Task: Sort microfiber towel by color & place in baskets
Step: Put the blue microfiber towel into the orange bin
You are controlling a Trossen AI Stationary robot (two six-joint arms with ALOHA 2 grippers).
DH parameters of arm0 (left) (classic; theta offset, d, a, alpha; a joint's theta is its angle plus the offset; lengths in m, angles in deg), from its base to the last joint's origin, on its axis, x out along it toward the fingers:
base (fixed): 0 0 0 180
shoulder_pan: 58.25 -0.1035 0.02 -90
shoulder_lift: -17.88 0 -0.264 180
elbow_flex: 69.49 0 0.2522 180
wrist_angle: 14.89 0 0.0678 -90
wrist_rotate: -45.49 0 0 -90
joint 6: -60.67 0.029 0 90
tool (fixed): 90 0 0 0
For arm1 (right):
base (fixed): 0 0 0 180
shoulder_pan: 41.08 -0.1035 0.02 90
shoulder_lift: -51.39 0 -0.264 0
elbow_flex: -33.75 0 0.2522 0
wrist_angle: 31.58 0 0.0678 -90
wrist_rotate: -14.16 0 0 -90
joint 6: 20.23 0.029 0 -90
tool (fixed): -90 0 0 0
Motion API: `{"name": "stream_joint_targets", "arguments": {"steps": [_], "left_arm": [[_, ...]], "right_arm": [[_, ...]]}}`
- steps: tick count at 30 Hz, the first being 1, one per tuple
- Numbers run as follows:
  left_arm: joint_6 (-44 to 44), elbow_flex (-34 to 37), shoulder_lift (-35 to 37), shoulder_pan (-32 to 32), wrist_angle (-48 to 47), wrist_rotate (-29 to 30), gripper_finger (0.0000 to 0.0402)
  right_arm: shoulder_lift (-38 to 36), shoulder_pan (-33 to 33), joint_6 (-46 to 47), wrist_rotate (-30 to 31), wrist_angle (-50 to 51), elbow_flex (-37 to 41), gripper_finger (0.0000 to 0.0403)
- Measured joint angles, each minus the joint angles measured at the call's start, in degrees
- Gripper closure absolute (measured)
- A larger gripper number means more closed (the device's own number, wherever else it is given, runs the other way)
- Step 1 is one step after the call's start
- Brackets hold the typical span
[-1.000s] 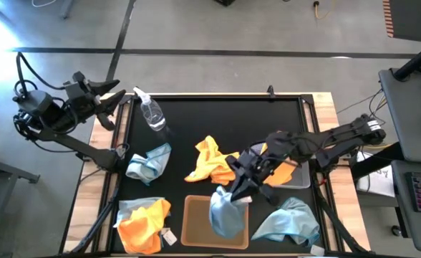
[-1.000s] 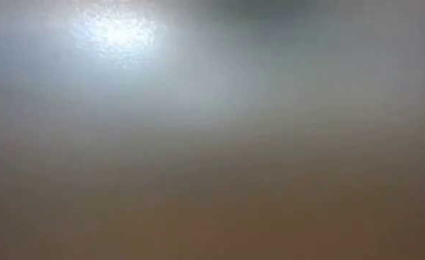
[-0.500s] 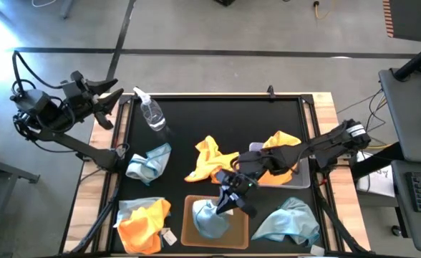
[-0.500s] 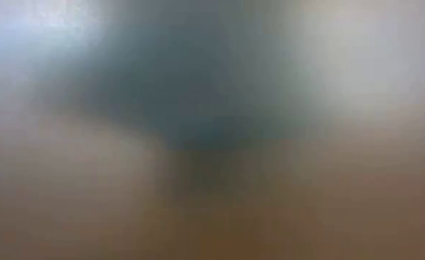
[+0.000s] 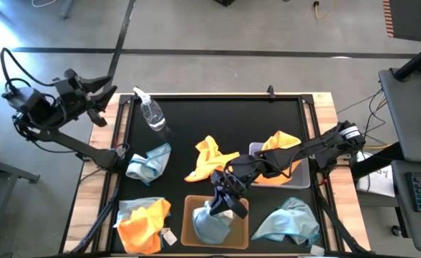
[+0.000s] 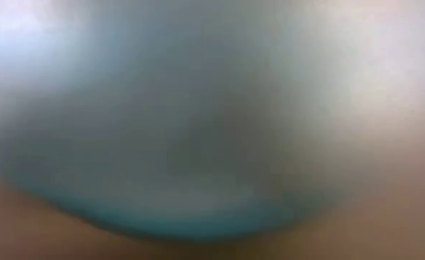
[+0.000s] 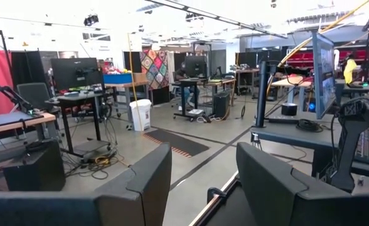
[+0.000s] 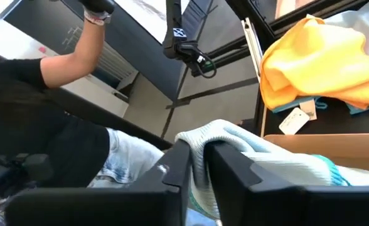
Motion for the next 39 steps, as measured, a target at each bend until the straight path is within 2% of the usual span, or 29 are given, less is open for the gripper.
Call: {"name": "stream_joint_targets", "arguments": {"steps": [6,10,14,21,25,28,33,36,39], "left_arm": [[0.00,0.00,0.59,0.02,-0.01,-1.14,0.0237],[0.00,0.00,0.71,0.01,-0.01,-1.33,0.0237],[0.00,0.00,0.71,0.01,-0.01,-1.33,0.0237],[-1.25,0.00,0.69,0.01,-0.01,-1.33,0.0237],[-1.87,0.00,0.69,0.02,-0.02,-1.33,0.0237],[-2.36,0.00,0.69,0.01,-0.01,-1.33,0.0237],[-2.80,0.00,0.67,0.00,0.00,-1.33,0.0237],[-2.82,0.00,0.67,0.00,-0.02,-1.33,0.0237],[-2.82,0.00,0.67,0.02,-0.02,-1.33,0.0237]], "right_arm": [[-0.27,0.00,0.17,-0.05,0.91,0.00,0.0286],[-0.93,0.00,1.46,-0.44,4.81,0.00,0.0263],[-1.57,0.26,1.73,1.00,12.69,-0.02,0.0258],[-1.44,0.62,1.53,12.43,26.18,-0.04,0.0269],[-1.14,1.11,1.43,13.18,26.37,-0.04,0.0270],[-1.14,1.05,-0.49,9.04,24.42,-0.04,0.0266],[-1.14,0.93,0.57,-6.15,21.84,-0.04,0.0264],[-1.14,0.62,1.85,-5.97,23.35,-0.04,0.0268],[-1.25,0.75,6.07,0.00,27.79,-0.04,0.0272]]}}
